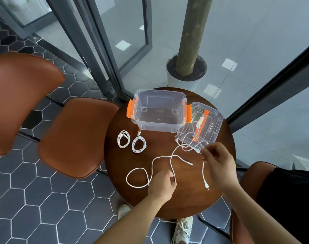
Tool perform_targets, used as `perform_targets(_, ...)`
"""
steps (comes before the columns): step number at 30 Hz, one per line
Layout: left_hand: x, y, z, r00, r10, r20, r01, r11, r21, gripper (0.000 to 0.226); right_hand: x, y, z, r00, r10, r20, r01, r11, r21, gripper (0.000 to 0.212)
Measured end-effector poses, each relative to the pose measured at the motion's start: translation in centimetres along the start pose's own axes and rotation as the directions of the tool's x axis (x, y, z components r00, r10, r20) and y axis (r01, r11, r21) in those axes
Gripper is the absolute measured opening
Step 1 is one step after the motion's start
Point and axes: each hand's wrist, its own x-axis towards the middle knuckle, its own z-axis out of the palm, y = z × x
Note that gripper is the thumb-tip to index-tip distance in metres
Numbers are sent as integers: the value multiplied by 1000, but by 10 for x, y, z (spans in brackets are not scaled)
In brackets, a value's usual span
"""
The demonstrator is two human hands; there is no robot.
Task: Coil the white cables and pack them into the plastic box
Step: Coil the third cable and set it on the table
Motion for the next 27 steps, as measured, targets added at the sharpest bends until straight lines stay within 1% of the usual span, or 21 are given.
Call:
perform_targets(1,-2,1,-5,999,-34,-14,34,999,-19,26,-2,-6,-1,1000,-5,10,5,1000,25,12)
perform_targets(2,-4,3,-13,997,-79,-23,77,993,-84,23,-4,-13,-3,1000,-20,19,19,999,40,13)
perform_targets(3,-7,8,-23,990,-135,-26,126,965,-230,20,-7,-19,-4,999,-44,32,42,998,37,13)
perform_targets(4,-10,16,-35,978,-208,-3,185,875,-447,20,-10,-24,-5,996,-76,50,75,997,24,12)
perform_targets(5,-14,25,-49,962,-267,52,232,708,-668,20,-14,-29,-5,991,-110,78,111,994,4,11)
perform_targets(6,-19,35,-64,950,-285,131,262,489,-832,23,-17,-32,-5,982,-150,112,154,988,-30,8)
perform_targets(7,-25,45,-80,947,-254,199,270,290,-918,30,-20,-34,-5,968,-203,145,216,973,-78,6)
perform_targets(8,-30,53,-95,952,-184,247,274,140,-952,42,-22,-36,-4,945,-272,180,297,945,-134,5)
perform_targets(9,-33,59,-108,955,-103,278,282,34,-959,56,-24,-38,-3,910,-350,221,390,904,-174,5)
perform_targets(10,-35,62,-119,954,-39,297,296,-22,-955,66,-26,-39,-2,867,-424,264,476,860,-183,5)
perform_targets(11,-38,65,-130,951,-1,310,310,-51,-949,69,-28,-42,-2,824,-479,303,541,825,-165,6)
perform_targets(12,-39,67,-139,950,5,314,313,-74,-947,65,-31,-46,-2,791,-512,335,579,803,-140,8)
perform_targets(14,-39,71,-153,952,-17,305,300,-132,-945,41,-37,-54,-4,753,-535,383,617,777,-126,10)
perform_targets(15,-41,72,-159,954,-48,295,283,-172,-943,26,-39,-56,-6,743,-541,394,631,763,-141,10)
perform_targets(16,-42,71,-163,953,-90,289,267,-206,-942,17,-42,-57,-9,741,-546,390,640,751,-163,10)
perform_targets(17,-42,67,-167,948,-130,289,254,-233,-939,14,-44,-58,-12,745,-550,377,644,740,-192,9)
perform_targets(19,-44,55,-173,940,-181,291,234,-282,-930,19,-47,-55,-22,754,-562,339,651,705,-281,7)
perform_targets(22,-48,38,-182,943,-206,260,184,-326,-927,17,-48,-41,-32,779,-541,317,627,658,-416,6)
perform_targets(24,-52,34,-189,956,-193,221,144,-351,-925,15,-46,-26,-32,821,-469,325,571,665,-481,10)
perform_targets(27,-60,31,-203,970,-196,142,53,-400,-915,25,-38,-3,-26,882,-308,356,467,665,-583,14)
